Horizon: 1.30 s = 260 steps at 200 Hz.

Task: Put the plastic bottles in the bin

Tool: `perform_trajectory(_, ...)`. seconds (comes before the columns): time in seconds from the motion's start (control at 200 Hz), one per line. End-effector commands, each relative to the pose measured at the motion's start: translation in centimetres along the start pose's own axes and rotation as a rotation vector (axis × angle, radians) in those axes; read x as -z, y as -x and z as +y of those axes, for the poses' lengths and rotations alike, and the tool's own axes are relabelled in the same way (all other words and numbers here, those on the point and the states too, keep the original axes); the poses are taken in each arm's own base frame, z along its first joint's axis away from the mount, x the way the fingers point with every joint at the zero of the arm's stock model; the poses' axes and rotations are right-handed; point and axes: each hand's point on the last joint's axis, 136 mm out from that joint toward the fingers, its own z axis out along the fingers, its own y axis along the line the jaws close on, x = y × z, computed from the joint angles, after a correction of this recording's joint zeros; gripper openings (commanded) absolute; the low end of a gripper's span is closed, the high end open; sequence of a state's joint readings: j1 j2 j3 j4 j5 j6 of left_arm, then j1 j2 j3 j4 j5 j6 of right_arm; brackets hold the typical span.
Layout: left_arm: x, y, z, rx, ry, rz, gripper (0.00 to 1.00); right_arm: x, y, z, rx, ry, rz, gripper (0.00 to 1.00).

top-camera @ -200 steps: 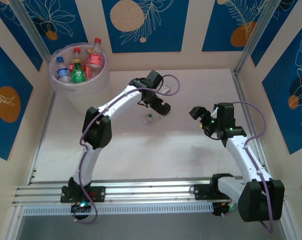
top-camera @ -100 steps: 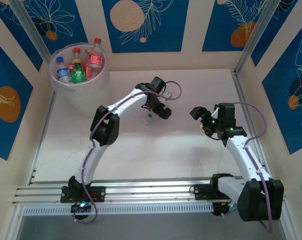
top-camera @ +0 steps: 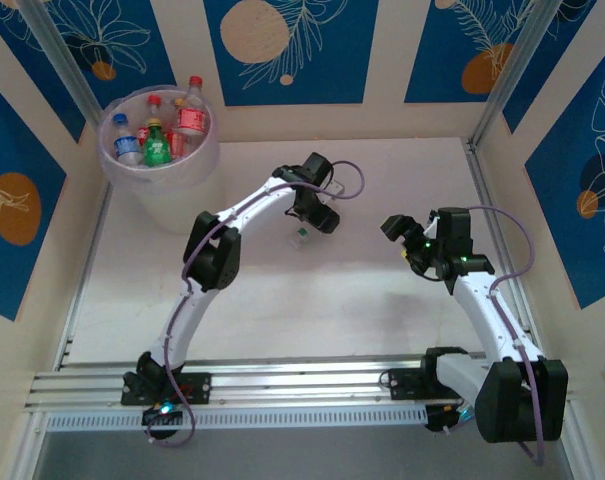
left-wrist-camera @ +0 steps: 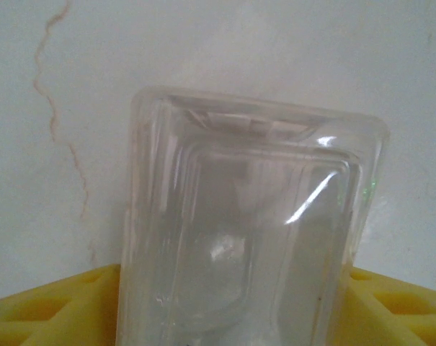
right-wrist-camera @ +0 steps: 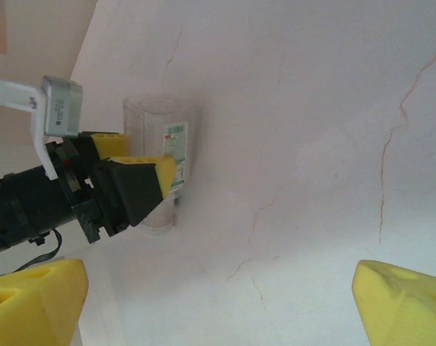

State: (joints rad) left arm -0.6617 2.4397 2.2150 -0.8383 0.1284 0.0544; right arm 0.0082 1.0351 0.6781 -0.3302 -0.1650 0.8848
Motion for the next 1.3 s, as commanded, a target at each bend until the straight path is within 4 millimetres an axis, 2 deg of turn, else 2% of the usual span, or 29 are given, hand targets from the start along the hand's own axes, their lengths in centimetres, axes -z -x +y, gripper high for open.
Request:
perform_trajectory(0.0, 2.9, 2.0, 0.4, -0.015, 0.021, -0.056, 0.66, 0.3, -0.2, 0.1, -0.005, 0.018, 0.007, 0.95)
perform_trajectory(0.245, 10.1, 5.3, -0.4, -0.026, 0.028, -0.181, 0.62, -0.1, 0.0, 0.3, -0.009, 0.027, 0.016, 0.95)
perform_trajectory(0.385, 15.5, 7.2, -1.2, 0.002, -0.019, -0.296, 0.58, -0.1, 0.2, 0.5, -0.006, 0.031, 0.013, 0.95)
perform_trajectory(0.565, 23.5, 8.7, -1.3, 0.015, -0.036, -0.444, 0.57, -0.1, 0.1, 0.4, -0.003, 0.03, 0.015, 0.95)
perform_trajectory(0.69, 31.4, 8.8, 0.2, 0.067, -0.012, -0.583, 0.55, 0.1, 0.0, 0.2, -0.005, 0.025, 0.011, 0.95)
perform_trajectory(0.74, 35.0, 8.5, 1.5, 0.11, -0.008, -0.652, 0.54, 0.1, 0.0, 0.1, -0.004, 0.024, 0.011, 0.95)
perform_trajectory(0.81, 40.0, 7.5, 4.2, 0.187, 0.011, -0.749, 0.51, 0.1, 0.0, 0.0, -0.008, 0.024, 0.009, 0.95)
perform_trajectory(0.885, 44.9, 5.8, 7.9, 0.285, 0.059, -0.849, 0.47, -0.1, -0.1, 0.0, -0.015, 0.028, 0.012, 0.95)
perform_trajectory(0.945, 48.0, 4.0, 11.2, 0.378, 0.101, -0.912, 0.43, -0.2, -0.2, -0.1, -0.018, 0.032, 0.015, 0.95)
perform_trajectory(1.015, 50.6, 1.9, 14.8, 0.475, 0.133, -0.972, 0.39, -0.2, -0.3, -0.2, -0.018, 0.033, 0.015, 0.95)
perform_trajectory(1.09, 52.4, -0.2, 18.4, 0.574, 0.164, -1.021, 0.37, -0.4, -0.5, -0.5, -0.023, 0.03, 0.018, 0.95)
perform_trajectory(1.16, 52.9, -2.0, 21.5, 0.658, 0.196, -1.033, 0.36, -0.4, -0.6, -0.7, -0.025, 0.029, 0.018, 0.95)
perform_trajectory(1.21, 52.6, -2.8, 23.2, 0.696, 0.211, -1.024, 0.36, -0.5, -0.7, -0.8, -0.026, 0.027, 0.019, 0.95)
perform_trajectory(1.296, 50.6, -3.9, 25.3, 0.745, 0.226, -0.967, 0.37, -0.4, -0.6, -1.0, -0.024, 0.023, 0.019, 0.95)
